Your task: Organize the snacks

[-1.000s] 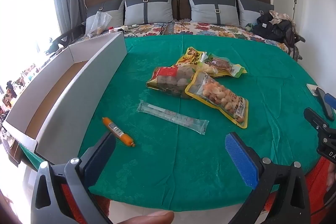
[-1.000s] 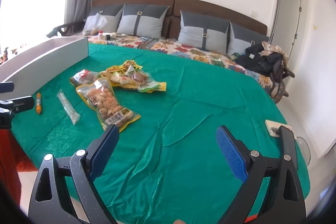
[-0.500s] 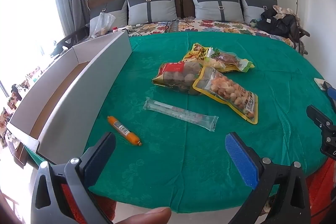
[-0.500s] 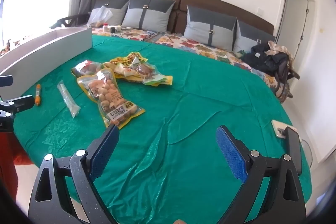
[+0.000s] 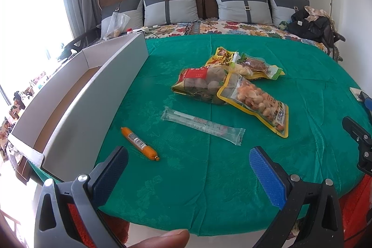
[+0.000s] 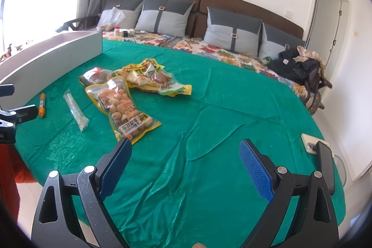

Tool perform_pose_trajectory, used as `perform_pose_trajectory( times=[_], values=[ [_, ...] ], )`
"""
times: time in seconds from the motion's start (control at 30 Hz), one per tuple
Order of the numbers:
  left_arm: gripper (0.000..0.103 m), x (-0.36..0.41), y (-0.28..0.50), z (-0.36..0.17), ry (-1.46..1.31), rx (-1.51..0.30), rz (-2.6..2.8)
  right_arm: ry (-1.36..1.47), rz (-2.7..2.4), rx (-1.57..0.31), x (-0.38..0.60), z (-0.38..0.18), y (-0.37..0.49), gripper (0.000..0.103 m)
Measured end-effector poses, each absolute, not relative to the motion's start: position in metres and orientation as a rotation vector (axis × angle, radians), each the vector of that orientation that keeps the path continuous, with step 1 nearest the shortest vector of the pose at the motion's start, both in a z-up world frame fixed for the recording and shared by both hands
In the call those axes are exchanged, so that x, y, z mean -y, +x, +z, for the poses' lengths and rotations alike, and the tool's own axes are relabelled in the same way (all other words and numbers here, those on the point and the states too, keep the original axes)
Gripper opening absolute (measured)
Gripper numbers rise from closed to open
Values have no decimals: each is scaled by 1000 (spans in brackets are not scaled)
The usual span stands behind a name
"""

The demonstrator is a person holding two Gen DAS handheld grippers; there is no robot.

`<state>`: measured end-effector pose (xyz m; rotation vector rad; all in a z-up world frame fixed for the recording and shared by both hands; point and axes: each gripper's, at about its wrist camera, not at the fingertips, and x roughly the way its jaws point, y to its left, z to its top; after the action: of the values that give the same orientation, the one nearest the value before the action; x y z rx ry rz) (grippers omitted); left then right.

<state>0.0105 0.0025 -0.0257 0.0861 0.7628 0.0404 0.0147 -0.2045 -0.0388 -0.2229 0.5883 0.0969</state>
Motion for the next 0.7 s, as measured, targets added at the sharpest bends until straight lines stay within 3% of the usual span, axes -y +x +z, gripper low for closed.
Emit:
perform_pose_trajectory(
  times=[0.7],
  values=[
    [103, -3, 10, -25, 85, -765, 42, -211, 94, -577, 207, -36, 14, 95]
  ],
)
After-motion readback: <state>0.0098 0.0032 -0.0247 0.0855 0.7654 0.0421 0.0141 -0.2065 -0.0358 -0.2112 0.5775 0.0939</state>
